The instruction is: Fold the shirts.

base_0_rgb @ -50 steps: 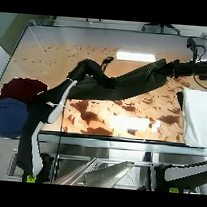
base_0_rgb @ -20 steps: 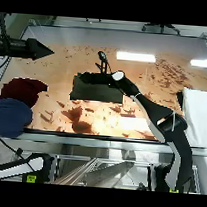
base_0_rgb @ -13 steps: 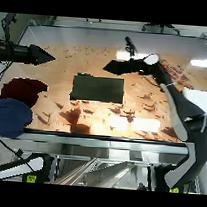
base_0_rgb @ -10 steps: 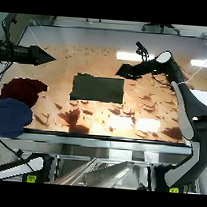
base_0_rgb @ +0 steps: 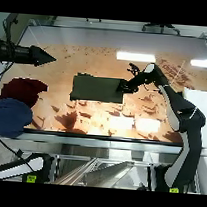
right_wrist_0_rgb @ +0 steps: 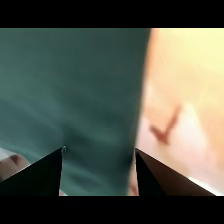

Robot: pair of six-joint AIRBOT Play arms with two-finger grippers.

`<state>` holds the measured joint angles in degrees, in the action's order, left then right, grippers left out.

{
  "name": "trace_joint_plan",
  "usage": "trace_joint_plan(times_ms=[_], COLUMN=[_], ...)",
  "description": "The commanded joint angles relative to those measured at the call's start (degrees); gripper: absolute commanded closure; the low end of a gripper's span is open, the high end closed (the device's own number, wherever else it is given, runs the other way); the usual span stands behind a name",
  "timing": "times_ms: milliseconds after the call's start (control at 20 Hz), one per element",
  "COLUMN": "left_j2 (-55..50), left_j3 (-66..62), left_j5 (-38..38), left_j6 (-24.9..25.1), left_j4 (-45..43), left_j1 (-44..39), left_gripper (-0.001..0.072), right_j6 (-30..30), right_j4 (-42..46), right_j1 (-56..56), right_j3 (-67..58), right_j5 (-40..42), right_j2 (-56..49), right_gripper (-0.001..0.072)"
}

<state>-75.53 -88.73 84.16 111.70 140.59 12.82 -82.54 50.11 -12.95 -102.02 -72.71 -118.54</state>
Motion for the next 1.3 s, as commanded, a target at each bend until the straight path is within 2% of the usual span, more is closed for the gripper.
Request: trace_joint_plan(times_ms=[0, 50, 100, 150, 250, 300, 450, 650, 800, 1000, 1150, 1250], left_j2=[0.0, 0.0, 0.0, 0.0, 0.0, 0.0, 0.0, 0.0, 0.0, 0.0, 0.0, 0.0], left_j3=[0.0, 0.0, 0.0, 0.0, 0.0, 0.0, 0.0, 0.0, 0.0, 0.0, 0.0, 0.0], left_j5=[-0.1, -0.1, -0.1, 0.0, 0.3, 0.6, 0.9, 0.9, 0.9, 1.9, 2.6, 3.2], left_j6=[0.6, 0.6, 0.6, 0.6, 0.6, 0.6, 0.6, 0.6, 0.6, 0.6, 0.6, 0.6], left_j4=[0.0, 0.0, 0.0, 0.0, 0.0, -0.1, -0.1, -0.1, -0.1, 0.0, -0.1, -0.1], left_j1=[0.0, 0.0, 0.0, 0.0, 0.0, 0.0, 0.0, 0.0, 0.0, 0.0, 0.0, 0.0], left_gripper=[0.0690, 0.0690, 0.0690, 0.0690, 0.0690, 0.0690, 0.0690, 0.0690, 0.0690, 0.0690, 0.0690, 0.0690], right_j6=[0.7, 0.7, 0.7, 2.3, 4.1, 4.9, 1.0, -12.8, -20.5, -26.2, -30.5, -30.4], right_j4=[-3.1, -3.5, -3.9, -5.0, -6.8, -6.3, 1.9, 20.9, 23.9, 23.9, 29.6, 31.1], right_j1=[-3.5, -4.1, -4.5, -4.7, -4.7, -4.7, -3.7, 3.3, 13.1, 28.7, 39.3, 44.8], right_j3=[0.1, 0.1, 0.1, 0.0, -0.4, -0.5, -1.9, -6.0, -6.1, -6.0, -6.0, -5.4], right_j5=[5.8, 7.1, 7.9, 8.0, 6.9, 6.7, 6.7, 6.7, 5.5, -4.6, -15.5, -19.7], right_j2=[-2.4, -2.6, -2.6, -2.5, -1.2, 0.7, 10.0, 22.9, 30.5, 37.5, 40.9, 43.6], right_gripper=[0.0214, 0.0215, 0.0255, 0.0480, 0.0663, 0.0691, 0.0692, 0.0692, 0.0692, 0.0692, 0.0693, 0.0693])
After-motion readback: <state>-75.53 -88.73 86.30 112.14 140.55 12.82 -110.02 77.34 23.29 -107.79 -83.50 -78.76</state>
